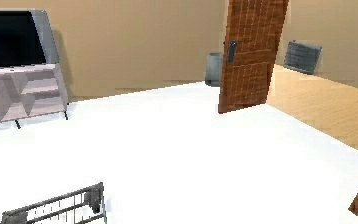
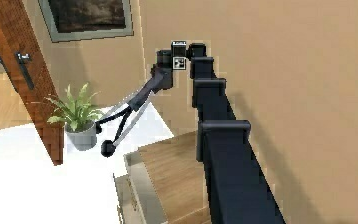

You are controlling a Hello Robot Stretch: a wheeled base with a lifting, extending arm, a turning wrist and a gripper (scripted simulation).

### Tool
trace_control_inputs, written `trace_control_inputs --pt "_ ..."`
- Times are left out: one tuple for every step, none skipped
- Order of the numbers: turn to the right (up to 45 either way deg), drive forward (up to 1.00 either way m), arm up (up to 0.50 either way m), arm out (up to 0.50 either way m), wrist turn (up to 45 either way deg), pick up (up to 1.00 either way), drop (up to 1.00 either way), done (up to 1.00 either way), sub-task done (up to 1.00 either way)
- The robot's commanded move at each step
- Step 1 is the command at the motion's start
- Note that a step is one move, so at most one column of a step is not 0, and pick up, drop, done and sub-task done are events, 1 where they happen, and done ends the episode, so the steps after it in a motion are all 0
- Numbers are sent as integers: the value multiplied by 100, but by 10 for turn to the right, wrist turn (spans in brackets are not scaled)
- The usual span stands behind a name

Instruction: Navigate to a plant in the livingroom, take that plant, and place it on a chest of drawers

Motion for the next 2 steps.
trace_control_inputs --pt "0 0 0 -40 0 0 0 0 0" --pt "450 0 0 0 0 0 0 0 0"
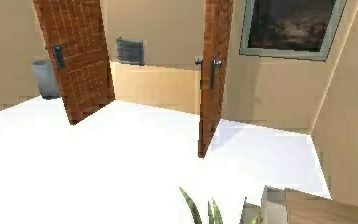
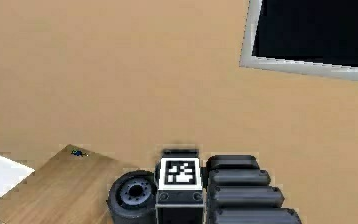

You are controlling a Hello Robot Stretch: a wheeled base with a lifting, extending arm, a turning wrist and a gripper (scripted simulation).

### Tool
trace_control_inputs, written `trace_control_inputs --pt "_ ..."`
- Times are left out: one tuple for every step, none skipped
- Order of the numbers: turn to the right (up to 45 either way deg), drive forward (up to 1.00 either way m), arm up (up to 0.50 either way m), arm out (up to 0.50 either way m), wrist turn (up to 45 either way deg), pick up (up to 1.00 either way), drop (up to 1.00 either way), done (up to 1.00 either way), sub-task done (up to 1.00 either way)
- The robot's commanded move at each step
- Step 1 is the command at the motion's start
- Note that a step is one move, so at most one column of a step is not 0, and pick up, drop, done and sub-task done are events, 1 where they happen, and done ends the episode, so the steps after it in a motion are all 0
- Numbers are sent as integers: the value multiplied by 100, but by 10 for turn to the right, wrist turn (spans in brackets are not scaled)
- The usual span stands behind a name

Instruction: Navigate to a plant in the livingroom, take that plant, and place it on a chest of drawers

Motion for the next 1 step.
trace_control_inputs --pt "450 0 0 0 0 0 0 0 0"
